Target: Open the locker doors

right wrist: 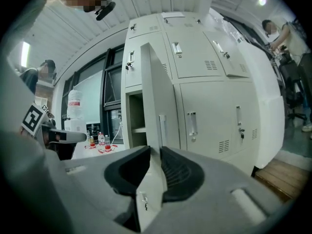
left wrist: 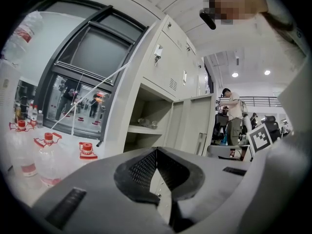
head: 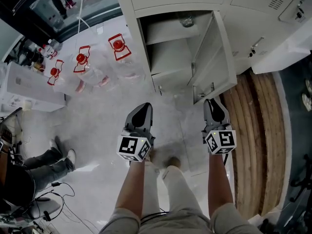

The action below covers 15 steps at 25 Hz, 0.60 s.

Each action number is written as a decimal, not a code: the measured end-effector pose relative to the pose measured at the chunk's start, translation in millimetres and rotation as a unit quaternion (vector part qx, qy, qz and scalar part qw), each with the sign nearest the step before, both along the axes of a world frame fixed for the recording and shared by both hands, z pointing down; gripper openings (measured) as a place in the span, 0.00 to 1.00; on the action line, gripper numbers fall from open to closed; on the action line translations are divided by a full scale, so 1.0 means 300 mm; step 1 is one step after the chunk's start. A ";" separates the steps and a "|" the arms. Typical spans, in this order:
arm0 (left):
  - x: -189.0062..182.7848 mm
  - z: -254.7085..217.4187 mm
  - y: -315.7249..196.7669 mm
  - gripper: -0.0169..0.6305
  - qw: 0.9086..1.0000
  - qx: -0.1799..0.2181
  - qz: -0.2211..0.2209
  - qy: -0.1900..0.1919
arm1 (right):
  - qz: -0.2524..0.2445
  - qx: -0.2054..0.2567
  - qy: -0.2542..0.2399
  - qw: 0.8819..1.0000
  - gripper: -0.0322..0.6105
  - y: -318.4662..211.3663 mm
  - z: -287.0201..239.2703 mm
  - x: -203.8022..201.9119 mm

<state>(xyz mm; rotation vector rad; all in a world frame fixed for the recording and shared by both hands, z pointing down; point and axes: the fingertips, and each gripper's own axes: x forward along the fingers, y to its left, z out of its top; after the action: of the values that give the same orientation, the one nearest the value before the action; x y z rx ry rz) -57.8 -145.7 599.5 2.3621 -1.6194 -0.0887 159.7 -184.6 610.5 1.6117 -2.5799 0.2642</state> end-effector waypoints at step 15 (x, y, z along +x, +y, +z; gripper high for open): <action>0.033 0.005 0.030 0.02 1.000 -0.002 -0.008 -0.004 | 0.064 -0.005 0.004 0.998 0.16 -0.017 0.000 0.175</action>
<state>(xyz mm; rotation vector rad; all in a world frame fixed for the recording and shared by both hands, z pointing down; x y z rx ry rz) -47.8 -136.8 601.0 2.3512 -1.6399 -0.0798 212.2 -189.9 610.7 1.7730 -2.4696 0.2780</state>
